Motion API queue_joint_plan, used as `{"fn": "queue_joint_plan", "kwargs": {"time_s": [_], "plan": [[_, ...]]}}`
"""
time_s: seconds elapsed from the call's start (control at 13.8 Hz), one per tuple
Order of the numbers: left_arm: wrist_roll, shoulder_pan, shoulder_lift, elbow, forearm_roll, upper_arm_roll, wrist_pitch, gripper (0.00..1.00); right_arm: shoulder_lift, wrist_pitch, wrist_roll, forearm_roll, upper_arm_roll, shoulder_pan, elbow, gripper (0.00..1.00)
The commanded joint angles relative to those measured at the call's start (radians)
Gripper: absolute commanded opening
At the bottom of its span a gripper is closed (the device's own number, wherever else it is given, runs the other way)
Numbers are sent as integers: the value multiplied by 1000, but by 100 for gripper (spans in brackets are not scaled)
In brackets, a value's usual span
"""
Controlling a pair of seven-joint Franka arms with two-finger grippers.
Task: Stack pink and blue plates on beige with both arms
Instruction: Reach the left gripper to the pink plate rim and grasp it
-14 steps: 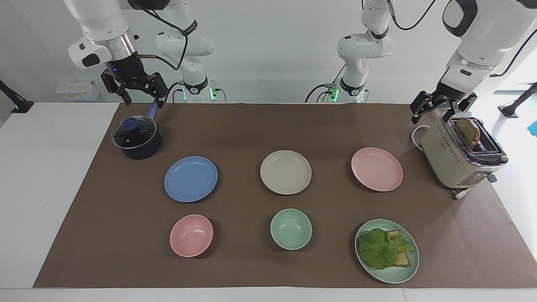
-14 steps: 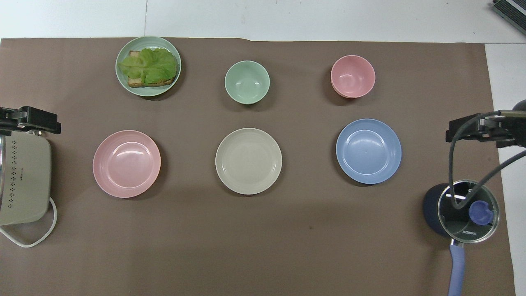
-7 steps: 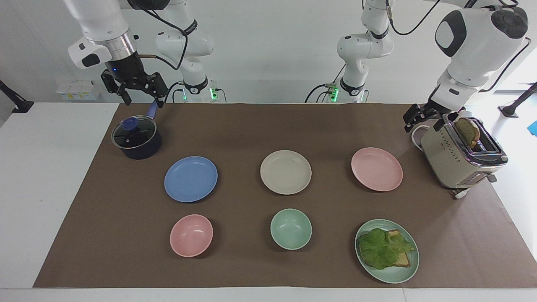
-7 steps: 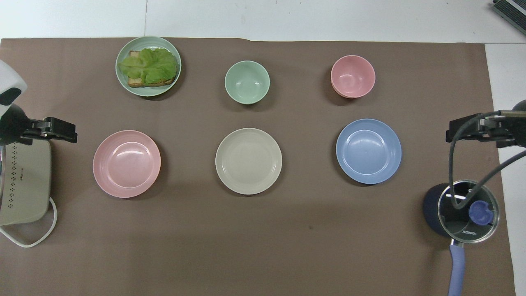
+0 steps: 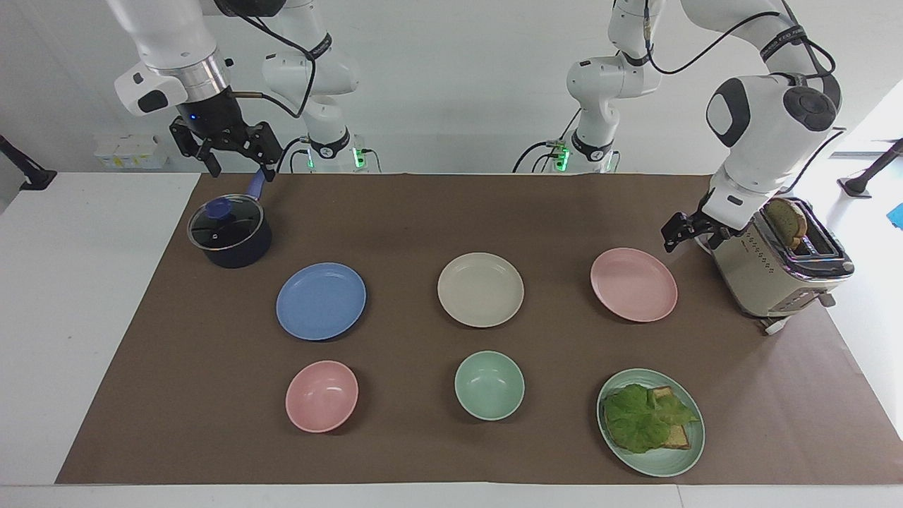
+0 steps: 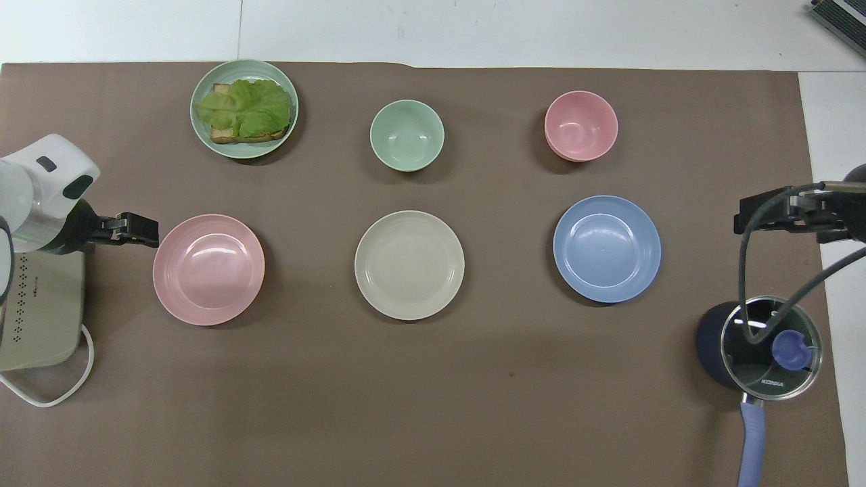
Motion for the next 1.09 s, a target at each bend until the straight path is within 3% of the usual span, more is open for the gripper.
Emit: {"fn": "queue_joint_plan", "kwargs": {"time_s": [0.0, 0.51, 1.01], "plan": [[-47, 9, 58, -37, -7, -2, 65, 100, -14, 6, -25, 26, -1, -8, -14, 100], [-67, 62, 154, -98, -7, -2, 184, 100, -14, 4, -20, 24, -7, -16, -14, 100], [-122, 64, 128, -207, -9, -5, 162, 100, -13, 6, -20, 24, -7, -16, -14, 100]]}}
